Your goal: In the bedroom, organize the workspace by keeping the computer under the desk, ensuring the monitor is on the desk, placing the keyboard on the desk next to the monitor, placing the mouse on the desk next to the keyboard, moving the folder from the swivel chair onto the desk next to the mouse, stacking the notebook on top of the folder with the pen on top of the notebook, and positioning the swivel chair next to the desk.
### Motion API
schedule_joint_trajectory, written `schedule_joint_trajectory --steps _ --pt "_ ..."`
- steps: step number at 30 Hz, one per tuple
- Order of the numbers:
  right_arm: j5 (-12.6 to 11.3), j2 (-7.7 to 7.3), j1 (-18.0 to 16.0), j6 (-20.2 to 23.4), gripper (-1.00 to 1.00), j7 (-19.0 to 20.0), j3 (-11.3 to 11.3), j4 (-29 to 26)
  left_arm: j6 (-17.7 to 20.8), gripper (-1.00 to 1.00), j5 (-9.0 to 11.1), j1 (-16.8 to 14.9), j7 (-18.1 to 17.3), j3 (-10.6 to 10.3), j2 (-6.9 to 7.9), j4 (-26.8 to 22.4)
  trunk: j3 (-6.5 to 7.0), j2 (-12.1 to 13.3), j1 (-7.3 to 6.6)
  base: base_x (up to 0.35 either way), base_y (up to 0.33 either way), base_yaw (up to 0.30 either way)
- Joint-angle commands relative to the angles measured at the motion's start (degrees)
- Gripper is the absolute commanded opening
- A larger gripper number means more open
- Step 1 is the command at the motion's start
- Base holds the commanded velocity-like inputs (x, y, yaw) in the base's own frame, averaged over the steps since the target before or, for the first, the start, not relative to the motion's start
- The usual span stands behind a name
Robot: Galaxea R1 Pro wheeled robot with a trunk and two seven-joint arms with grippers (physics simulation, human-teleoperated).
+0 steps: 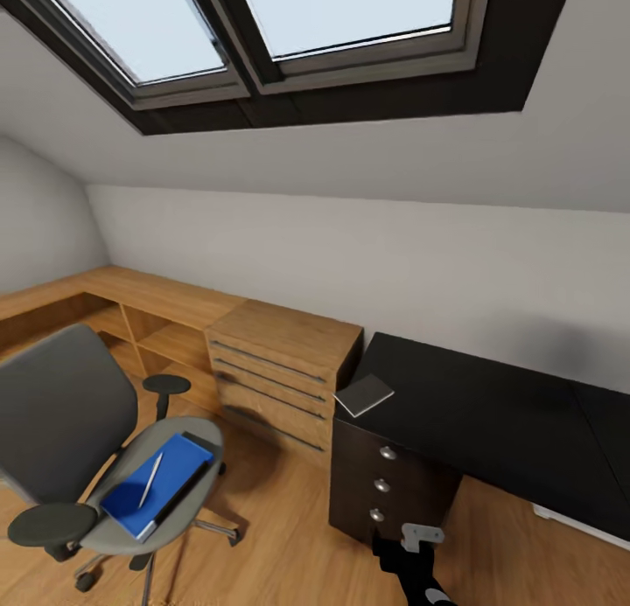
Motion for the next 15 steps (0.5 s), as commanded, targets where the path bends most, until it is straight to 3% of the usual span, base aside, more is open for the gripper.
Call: schedule_joint_trajectory --steps 1,7,15 --pt "-0.4 0.02 -0.1 -0.2 1.0 -0.2 0.5 0.1 -0.1 1.0 0.1 0.0 0.3 -0.2 0.0 0.1 -0.14 -0.1 0.01 0.0 0.0 0.185" --pt "-0.3 -0.01 -0.1 -0.4 1.0 -0.2 0.5 0.1 -0.2 1.0 0.0 0.0 0.3 -0.2 -0.07 0.7 -0.62 -0.1 0.01 0.0 0.0 0.127" --pt "-0.3 -0.06 -0.1 -0.4 1.0 -0.2 0.5 0.1 -0.3 1.0 0.1 0.0 0.3 -0.2 -0.08 0.9 -1.35 -0.1 0.01 0.0 0.0 0.025"
